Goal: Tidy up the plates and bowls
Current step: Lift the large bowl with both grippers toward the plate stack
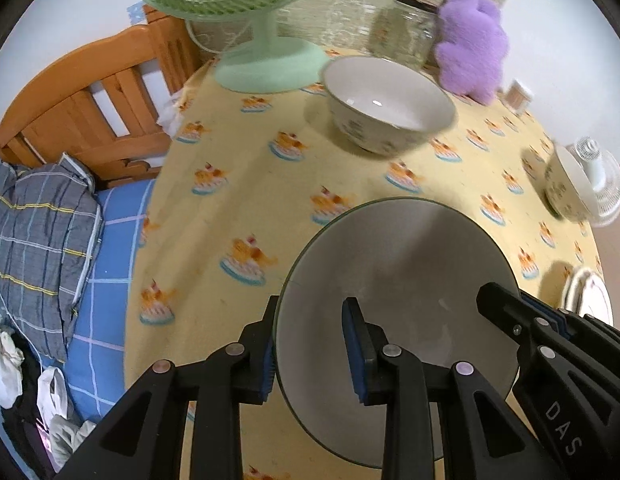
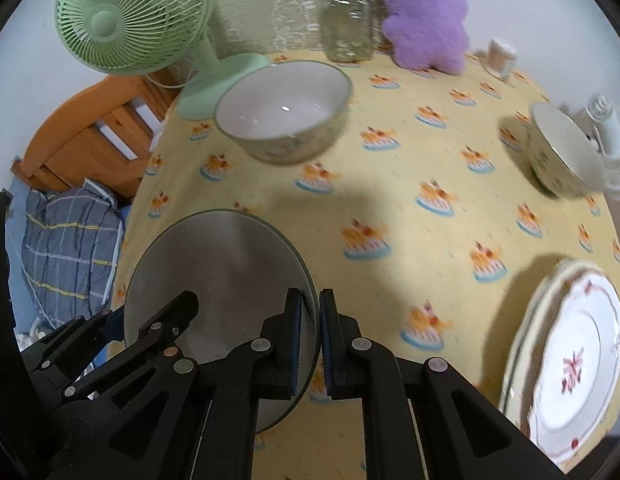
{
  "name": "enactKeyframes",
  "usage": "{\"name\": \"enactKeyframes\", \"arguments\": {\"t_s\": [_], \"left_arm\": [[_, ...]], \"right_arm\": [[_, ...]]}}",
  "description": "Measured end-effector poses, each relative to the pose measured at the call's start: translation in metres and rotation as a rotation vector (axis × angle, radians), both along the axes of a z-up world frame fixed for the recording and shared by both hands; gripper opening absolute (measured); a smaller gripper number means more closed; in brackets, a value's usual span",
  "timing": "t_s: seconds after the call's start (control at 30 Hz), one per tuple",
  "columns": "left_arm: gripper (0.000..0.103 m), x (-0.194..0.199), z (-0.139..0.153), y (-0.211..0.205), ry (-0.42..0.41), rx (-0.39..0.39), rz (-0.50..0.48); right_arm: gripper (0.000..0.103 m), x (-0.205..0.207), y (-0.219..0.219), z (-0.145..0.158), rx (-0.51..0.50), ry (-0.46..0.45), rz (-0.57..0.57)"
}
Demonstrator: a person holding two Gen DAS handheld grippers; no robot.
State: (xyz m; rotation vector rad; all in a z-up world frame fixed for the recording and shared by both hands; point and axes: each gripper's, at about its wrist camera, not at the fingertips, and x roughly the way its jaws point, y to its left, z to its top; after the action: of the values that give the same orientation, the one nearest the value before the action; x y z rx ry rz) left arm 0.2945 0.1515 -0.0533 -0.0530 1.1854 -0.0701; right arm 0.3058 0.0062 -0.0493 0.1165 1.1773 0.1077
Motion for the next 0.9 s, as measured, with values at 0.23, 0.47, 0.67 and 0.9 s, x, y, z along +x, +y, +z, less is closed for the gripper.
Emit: {"name": "enactKeyframes", "arguments": {"t_s": [0.23, 0.47, 0.67, 0.9], "left_arm": [[0.028, -0.028, 0.004, -0.029, 0.006, -0.02, -0.052], [0.028, -0.056, 0.01, -0.06, 0.001, -0.024, -0.123], [0.028, -0.072, 0.007, -0.084, 0.022, -0.044, -0.144], [0.028, -0.082, -0.003, -0.102, 0.055, -0.043, -0.126]], "right_arm": [[0.012, -0.035, -0.03, 0.007, -0.009, 0.002, -0.066], [0.012, -0.071, -0.061, 0.015, -0.018, -0.006, -0.129], [0.012, -0.09, -0.083, 0.015, -0.032, -0.005, -0.15], [0.012, -0.096, -0.103, 0.005, -0.026, 0.02, -0.139]]}}
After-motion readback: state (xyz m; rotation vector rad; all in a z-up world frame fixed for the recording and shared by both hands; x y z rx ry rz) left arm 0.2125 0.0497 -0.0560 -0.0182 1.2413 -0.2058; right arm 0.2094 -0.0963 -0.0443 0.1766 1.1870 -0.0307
